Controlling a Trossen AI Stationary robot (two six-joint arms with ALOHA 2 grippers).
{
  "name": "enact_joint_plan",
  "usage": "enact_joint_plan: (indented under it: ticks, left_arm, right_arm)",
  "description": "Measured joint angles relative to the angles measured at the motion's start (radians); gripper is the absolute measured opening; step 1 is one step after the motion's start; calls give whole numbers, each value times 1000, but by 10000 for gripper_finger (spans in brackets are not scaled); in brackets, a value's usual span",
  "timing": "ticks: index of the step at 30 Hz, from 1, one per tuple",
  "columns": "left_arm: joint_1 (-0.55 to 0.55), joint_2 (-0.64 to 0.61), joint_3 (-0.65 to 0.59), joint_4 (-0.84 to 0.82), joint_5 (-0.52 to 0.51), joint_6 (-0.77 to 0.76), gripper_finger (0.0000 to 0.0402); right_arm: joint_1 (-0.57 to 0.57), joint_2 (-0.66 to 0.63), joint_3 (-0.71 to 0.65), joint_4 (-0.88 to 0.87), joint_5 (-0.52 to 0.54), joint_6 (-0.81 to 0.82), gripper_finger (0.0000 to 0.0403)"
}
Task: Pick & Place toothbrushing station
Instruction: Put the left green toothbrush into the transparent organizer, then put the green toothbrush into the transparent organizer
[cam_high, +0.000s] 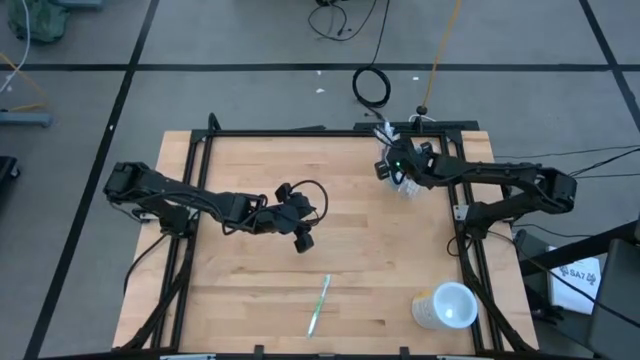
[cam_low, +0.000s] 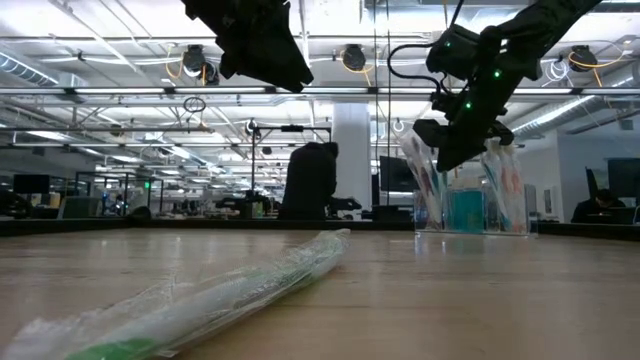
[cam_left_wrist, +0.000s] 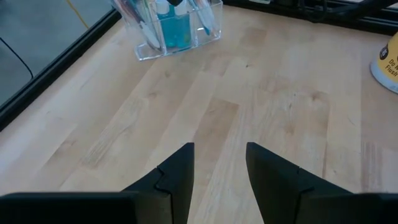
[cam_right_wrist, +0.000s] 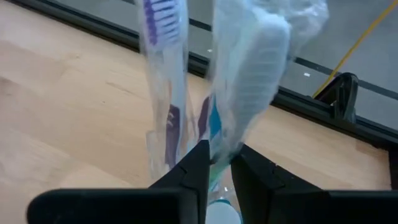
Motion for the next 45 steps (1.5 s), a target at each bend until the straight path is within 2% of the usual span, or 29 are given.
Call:
enact_joint_plan:
  ticks: [12,18,25,30,32,35,37,41,45]
  left_arm:
    - [0,0,0,-5,0,-1,152]
    - [0,0,0,-9,0,-1,152]
    - [0,0,0,-8,0,-17,152]
    - [0,0,0,-8,1,-155,152]
    - [0,0,0,-7,27,-179,152]
    - [-3,0,0,-7,125,-184,152]
    - [-18,10,0,-2,183,-188,152]
    - [-83,75,0,55,225,-197,152]
    - [-150,166,0,133,245,-268,152]
  right_arm:
    - [2,-52,-1,6,-3,-6,117]
    - [35,-123,-1,1,-3,-7,125]
    - [174,-200,-1,0,-4,-16,125]
    - [312,-207,-1,-19,-4,-23,124]
    - [368,-200,-11,-2,-4,-24,123]
    - [447,-198,-51,2,-13,-14,124]
    - [486,-198,-79,10,-61,19,123]
    - [513,-199,-114,4,-211,77,121]
    - [513,-200,-115,26,-205,96,121]
